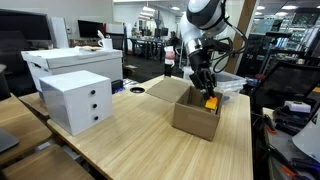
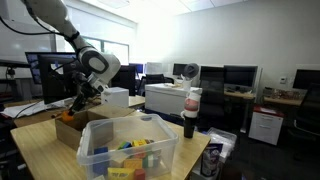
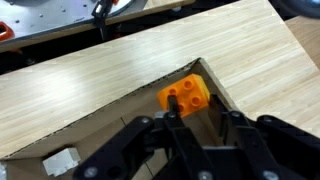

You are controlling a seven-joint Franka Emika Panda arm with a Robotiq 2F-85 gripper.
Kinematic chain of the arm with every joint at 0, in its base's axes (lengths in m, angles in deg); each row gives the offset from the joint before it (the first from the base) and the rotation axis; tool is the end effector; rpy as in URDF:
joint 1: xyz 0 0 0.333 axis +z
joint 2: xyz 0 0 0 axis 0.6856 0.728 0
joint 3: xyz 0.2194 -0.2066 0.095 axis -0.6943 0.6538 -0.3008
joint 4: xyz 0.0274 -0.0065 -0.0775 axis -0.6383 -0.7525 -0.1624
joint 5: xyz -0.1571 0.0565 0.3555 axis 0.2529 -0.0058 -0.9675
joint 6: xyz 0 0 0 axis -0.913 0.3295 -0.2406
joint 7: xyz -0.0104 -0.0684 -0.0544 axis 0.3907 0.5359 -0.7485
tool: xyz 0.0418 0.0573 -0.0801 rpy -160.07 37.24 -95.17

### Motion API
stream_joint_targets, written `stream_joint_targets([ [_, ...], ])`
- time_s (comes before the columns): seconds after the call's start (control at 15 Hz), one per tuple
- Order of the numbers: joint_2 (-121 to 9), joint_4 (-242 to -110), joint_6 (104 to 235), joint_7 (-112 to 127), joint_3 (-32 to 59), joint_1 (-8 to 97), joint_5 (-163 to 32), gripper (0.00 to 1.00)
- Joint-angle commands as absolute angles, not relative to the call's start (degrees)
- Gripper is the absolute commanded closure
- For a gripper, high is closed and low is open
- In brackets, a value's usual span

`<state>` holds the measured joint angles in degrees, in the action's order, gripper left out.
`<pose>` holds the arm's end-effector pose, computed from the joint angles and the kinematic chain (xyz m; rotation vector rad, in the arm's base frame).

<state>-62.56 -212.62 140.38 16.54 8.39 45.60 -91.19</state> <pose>0.4662 0.0619 0.2610 -2.6918 0.5449 0.8888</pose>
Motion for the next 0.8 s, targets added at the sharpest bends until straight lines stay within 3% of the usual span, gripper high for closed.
stream_joint_targets([
  [0.0, -67.9, -214.8, 139.9, 19.6, 9.5, 45.0, -90.1, 0.89],
  [0.73, -77.4, -215.0, 143.1, 26.6, 13.5, 41.2, -82.2, 0.89],
])
